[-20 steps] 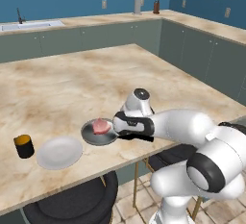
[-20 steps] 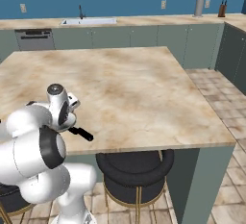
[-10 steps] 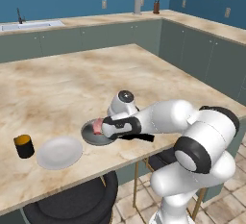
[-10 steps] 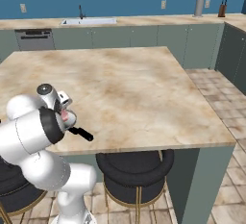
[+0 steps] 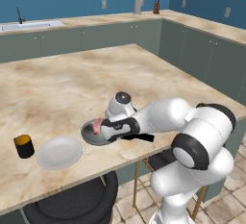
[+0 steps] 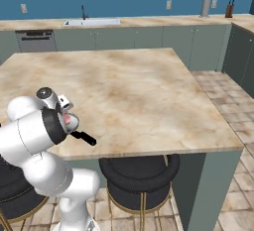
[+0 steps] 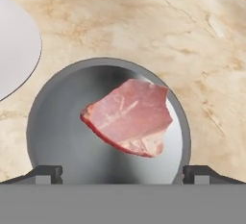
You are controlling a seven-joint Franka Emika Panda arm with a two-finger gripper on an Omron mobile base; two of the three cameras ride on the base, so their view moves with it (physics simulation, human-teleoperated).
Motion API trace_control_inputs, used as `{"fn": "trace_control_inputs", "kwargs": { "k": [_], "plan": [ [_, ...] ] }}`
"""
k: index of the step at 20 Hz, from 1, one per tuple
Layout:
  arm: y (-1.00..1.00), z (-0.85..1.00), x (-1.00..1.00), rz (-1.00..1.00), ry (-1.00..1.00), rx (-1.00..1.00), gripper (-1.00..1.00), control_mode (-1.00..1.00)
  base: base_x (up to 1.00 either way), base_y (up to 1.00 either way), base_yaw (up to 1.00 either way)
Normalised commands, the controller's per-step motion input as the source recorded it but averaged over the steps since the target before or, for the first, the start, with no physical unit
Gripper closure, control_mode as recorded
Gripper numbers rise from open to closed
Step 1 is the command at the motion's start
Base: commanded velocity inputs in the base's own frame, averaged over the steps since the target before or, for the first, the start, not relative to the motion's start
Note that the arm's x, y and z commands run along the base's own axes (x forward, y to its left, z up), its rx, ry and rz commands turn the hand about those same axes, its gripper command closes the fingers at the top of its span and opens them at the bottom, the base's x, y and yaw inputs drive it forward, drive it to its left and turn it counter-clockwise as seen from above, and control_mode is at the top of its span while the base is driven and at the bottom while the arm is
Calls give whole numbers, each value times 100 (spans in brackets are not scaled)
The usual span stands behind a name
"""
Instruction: Pick up the pan with the steak in it and place it on the dining table. Then place the steak on the plate.
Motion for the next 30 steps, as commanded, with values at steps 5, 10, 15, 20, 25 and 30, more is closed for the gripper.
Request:
{"fn": "trace_control_inputs", "kwargs": {
  "k": [5,10,15,20,25,30],
  "plan": [
    [10,-13,0,0,0,0,-100,-100,0,0,0],
    [1,-3,2,0,0,0,-100,-100,0,0,0],
    [10,-20,15,0,0,-4,-100,-100,0,0,0],
    [10,-25,5,0,0,-3,-100,-100,0,0,0],
    [10,-18,3,0,0,-1,-100,-100,0,0,0],
    [4,-5,5,0,0,0,-100,-100,0,0,0]
  ]
}}
